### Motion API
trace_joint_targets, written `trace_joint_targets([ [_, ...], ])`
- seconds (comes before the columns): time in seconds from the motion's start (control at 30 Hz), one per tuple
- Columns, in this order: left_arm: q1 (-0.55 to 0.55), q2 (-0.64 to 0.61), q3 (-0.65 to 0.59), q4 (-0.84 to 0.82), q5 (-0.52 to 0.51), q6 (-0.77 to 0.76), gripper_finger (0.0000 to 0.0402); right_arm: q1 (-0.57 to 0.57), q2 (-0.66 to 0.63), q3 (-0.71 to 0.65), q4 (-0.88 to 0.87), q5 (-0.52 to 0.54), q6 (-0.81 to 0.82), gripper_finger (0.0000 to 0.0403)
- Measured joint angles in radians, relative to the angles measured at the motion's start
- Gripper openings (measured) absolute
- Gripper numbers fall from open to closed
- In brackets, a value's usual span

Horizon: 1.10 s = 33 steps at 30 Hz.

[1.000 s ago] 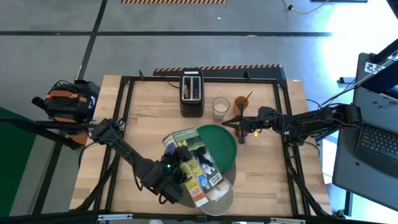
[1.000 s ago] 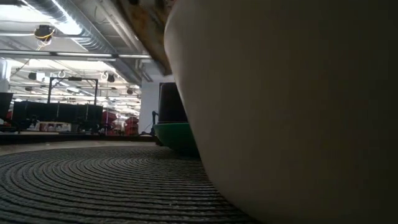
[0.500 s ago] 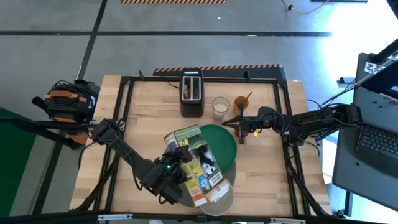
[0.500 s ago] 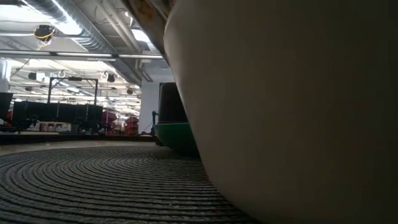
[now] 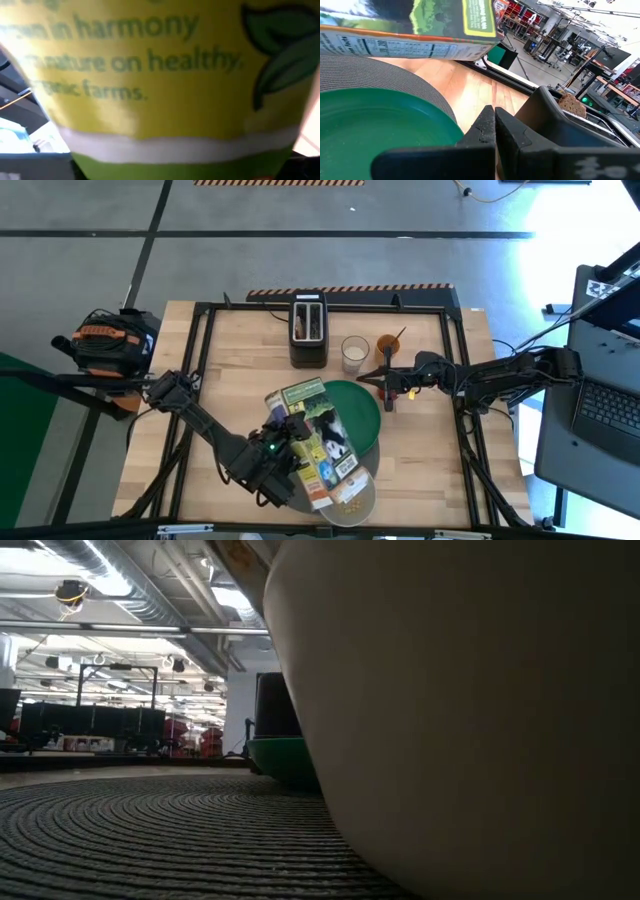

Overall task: Arrange a breakfast setting
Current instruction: Pour the cereal into the white bowl

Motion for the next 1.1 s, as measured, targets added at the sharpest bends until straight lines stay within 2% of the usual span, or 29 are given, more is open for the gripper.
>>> trace_joint_targets([
  [0.37,0.0,0.0,0.0,0.0,-0.017,0.034,0.0212,0.0,0.0,0.0,0.0,0.0,0.0,0.0],
  [1.1,-0.015,-0.001,0.0,0.0,-0.121,0.138,0.0212,0.0,0.0,0.0,-0.001,0.0,0.0,0.0],
])
